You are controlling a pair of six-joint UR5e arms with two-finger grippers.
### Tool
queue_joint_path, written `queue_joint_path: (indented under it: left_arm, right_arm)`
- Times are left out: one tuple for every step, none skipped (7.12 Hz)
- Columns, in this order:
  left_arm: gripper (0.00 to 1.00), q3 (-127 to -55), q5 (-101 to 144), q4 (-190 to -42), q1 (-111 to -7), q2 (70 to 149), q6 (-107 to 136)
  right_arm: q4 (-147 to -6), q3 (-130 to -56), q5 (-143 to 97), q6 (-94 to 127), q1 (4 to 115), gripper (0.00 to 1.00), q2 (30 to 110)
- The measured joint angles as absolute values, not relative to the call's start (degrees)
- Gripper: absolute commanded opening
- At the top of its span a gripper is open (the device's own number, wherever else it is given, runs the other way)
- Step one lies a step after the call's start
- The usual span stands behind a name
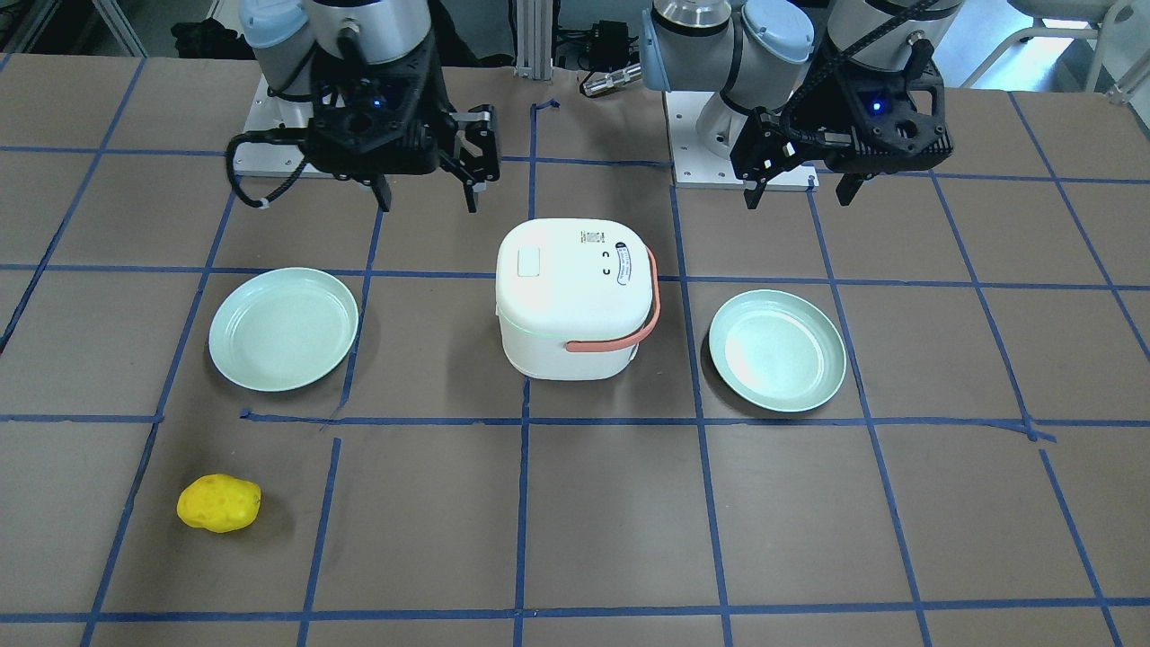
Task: Press rice cooker button
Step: 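Move the right gripper over the rice cooker's green lid button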
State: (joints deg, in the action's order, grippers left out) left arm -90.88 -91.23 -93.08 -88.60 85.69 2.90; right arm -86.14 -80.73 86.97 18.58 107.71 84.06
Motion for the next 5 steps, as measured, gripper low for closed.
queue_joint_path:
  left_arm:
    - [1.0,-90.9,-91.2,-93.1,-88.6,85.7,2.9]
    - [1.0,-90.9,-91.2,-93.1,-88.6,85.7,2.9]
    - [1.0,-90.9,-91.2,-93.1,-88.6,85.7,2.9]
    - [1.0,-90.9,-91.2,-93.1,-88.6,85.7,2.9]
    - [1.0,-90.9,-91.2,-93.1,-88.6,85.7,2.9]
  right_arm:
    - [-86.4,-82.8,86.8,20.6,110.3,0.11,83.9]
    - [-87.0,-85.0,86.3,22.7,111.7,0.03,83.9]
    - [-88.3,-87.2,86.0,25.6,112.4,0.01,83.8]
    - [-90.5,-89.0,85.8,28.3,113.2,0.0,83.7]
    - [-93.0,-90.5,85.7,29.8,114.0,0.0,83.3]
